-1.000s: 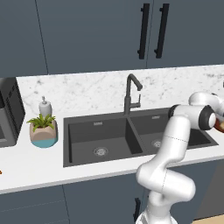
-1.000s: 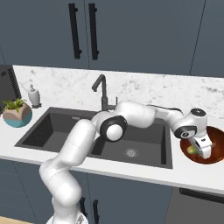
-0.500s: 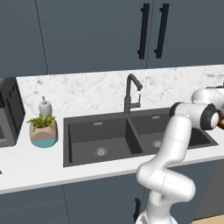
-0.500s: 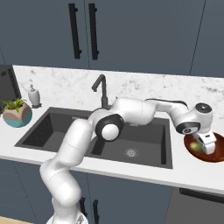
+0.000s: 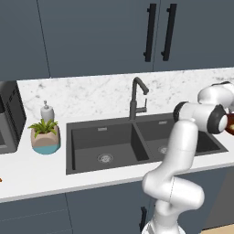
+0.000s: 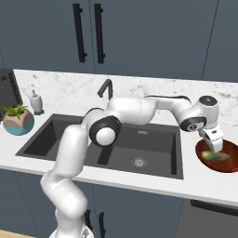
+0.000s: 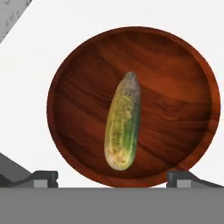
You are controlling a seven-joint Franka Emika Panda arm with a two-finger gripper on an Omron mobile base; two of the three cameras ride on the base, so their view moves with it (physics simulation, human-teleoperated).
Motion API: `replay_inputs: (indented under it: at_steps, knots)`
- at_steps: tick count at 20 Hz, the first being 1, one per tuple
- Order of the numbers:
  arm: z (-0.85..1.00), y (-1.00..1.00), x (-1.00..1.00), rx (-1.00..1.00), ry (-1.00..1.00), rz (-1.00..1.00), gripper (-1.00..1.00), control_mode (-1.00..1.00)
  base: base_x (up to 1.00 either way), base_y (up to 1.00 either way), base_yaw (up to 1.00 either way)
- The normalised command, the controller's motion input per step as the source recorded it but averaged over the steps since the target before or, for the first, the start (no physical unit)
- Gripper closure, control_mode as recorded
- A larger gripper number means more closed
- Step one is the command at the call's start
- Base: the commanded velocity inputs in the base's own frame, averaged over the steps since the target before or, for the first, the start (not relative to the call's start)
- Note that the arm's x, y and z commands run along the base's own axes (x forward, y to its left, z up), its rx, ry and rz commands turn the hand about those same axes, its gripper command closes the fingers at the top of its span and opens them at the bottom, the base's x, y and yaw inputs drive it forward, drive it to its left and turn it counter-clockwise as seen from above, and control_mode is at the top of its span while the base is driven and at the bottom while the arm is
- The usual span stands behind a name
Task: Pick the cucumber from the sink and place it in the bowl. Then pick the bowl and place it in the microwave. Then close the microwave door and press the start button.
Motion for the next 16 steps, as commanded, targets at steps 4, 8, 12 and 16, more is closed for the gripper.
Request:
replay_inputs:
  at_steps: [4,8,12,16]
  knots:
    - [0.03,0.13,0.00,-0.03,0.21,0.05,-1.00,-1.00,0.00,0.00,0.00]
    - [0.00,0.13,0.02,-0.05,0.32,0.09,-1.00,-1.00,0.00,0.00,0.00]
    - [0.02,0.00,0.01,0.00,0.31,0.11,-1.00,-1.00,0.00,0.00,0.00]
    - [0.14,0.03,0.00,0.00,0.22,0.11,-1.00,-1.00,0.00,0.00,0.00]
